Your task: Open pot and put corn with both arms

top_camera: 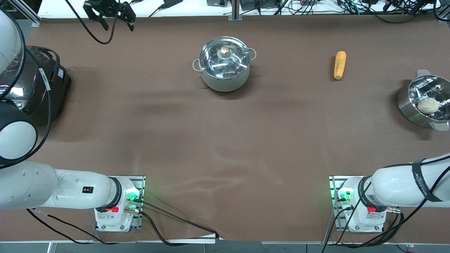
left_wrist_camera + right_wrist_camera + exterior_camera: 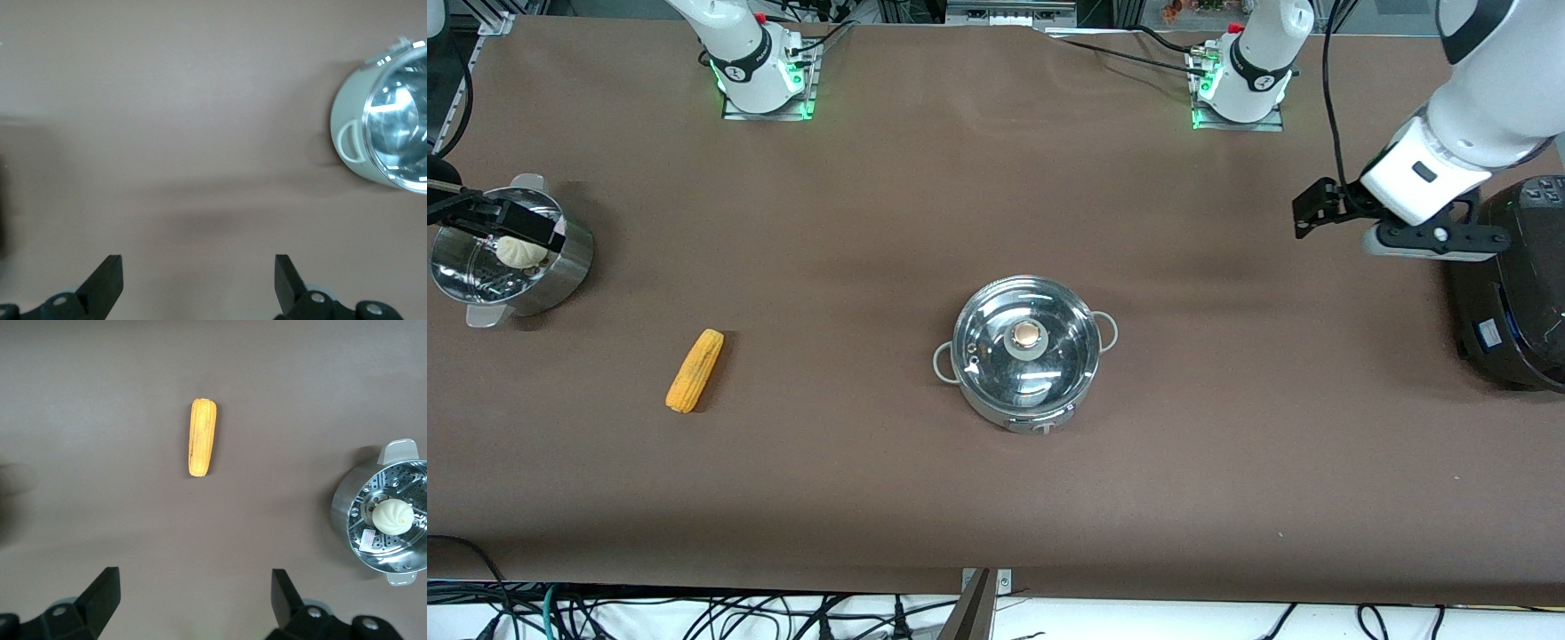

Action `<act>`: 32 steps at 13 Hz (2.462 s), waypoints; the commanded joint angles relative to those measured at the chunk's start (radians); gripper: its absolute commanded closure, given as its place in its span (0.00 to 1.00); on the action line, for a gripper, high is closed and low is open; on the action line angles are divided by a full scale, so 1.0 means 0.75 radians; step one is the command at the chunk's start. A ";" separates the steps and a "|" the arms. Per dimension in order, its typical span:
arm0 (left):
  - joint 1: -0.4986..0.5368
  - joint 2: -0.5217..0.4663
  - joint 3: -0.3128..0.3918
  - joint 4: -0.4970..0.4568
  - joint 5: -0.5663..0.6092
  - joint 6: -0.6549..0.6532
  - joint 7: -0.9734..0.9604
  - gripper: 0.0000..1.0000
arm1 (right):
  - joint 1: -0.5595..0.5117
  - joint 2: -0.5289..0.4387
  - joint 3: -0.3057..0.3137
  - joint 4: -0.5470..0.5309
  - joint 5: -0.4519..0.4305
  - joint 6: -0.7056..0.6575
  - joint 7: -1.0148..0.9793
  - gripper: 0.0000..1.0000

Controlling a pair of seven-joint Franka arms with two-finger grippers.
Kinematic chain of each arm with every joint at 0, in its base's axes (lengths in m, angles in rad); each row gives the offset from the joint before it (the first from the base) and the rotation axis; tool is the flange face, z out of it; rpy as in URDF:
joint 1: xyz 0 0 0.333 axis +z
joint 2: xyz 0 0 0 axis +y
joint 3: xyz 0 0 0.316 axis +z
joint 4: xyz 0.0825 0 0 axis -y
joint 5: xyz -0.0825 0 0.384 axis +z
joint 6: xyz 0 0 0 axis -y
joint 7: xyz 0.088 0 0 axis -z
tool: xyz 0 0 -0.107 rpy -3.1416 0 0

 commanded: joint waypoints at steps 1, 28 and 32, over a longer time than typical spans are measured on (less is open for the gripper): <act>-0.025 0.124 -0.121 0.088 -0.016 -0.020 -0.090 0.00 | -0.006 0.016 0.006 0.037 -0.009 -0.011 -0.022 0.00; -0.711 0.755 0.132 0.757 0.111 0.044 -0.547 1.00 | 0.003 0.738 0.008 -0.243 0.089 0.887 -0.036 0.90; -0.421 0.585 0.128 0.529 0.111 -0.179 -0.005 1.00 | 0.009 0.608 0.075 -0.049 0.093 0.483 -0.004 0.98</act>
